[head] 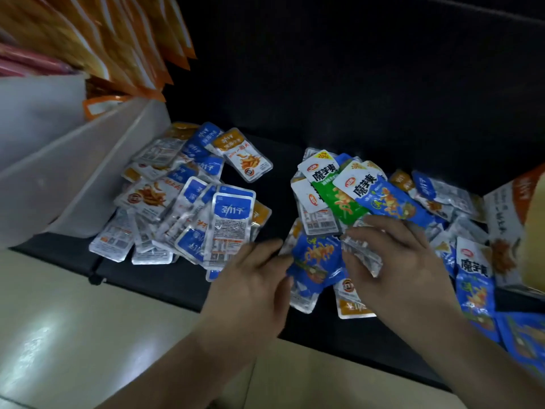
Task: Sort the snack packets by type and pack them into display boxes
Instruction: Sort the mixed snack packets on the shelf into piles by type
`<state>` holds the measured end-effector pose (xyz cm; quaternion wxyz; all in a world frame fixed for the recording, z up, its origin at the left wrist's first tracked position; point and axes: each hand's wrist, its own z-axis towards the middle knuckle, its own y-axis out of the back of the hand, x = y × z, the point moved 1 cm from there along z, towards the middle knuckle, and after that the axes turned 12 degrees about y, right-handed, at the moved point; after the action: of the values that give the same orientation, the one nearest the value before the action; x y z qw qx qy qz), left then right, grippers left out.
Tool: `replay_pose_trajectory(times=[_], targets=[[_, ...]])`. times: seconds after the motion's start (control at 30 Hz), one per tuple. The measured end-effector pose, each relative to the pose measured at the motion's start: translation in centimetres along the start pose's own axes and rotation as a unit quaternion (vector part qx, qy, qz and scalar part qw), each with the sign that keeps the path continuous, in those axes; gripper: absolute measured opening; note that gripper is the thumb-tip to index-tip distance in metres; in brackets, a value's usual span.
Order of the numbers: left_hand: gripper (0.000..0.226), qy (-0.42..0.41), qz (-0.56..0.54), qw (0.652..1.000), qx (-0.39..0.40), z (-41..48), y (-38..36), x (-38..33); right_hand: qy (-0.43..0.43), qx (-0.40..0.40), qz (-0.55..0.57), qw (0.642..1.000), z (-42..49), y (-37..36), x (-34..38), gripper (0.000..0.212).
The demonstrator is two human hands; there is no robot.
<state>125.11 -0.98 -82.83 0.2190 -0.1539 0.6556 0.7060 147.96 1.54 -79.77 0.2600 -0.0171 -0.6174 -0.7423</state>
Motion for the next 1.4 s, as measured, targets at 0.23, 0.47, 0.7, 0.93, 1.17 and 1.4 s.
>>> replay_pose_trajectory(times=[0.23, 0.47, 0.7, 0.93, 1.17, 1.4], targets=[[0.080, 0.210, -0.016, 0.972, 0.107, 1.6, -4.3, -3.1, -0.023, 0.128, 0.063, 0.989, -3.9, -2.5, -4.1, 0.073], [0.058, 0.232, -0.095, 0.958, 0.137, 1.9, -5.4, -5.1, -0.122, 0.129, -0.011, 0.984, -5.4, -1.0, -6.1, 0.062], [0.036, 0.227, -0.145, 0.959, 0.087, 1.1, -4.6, -4.6, -0.035, -0.004, 0.002, 0.999, -6.0, -1.6, -6.1, 0.046], [0.006, 0.355, -0.348, 0.862, 0.099, 0.6, -3.2, -3.6, -0.056, 0.014, 0.003, 0.998, -5.6, -2.3, -5.3, 0.052], [0.020, 0.139, -0.067, 0.985, 0.076, 1.4, -5.2, -5.6, -0.090, 0.007, 0.007, 0.996, -4.9, -1.1, -4.7, 0.050], [0.061, 0.142, -0.056, 0.978, 0.142, 3.4, -5.4, -6.6, -0.119, 0.014, 0.086, 0.989, -4.1, 0.0, -5.0, 0.055]])
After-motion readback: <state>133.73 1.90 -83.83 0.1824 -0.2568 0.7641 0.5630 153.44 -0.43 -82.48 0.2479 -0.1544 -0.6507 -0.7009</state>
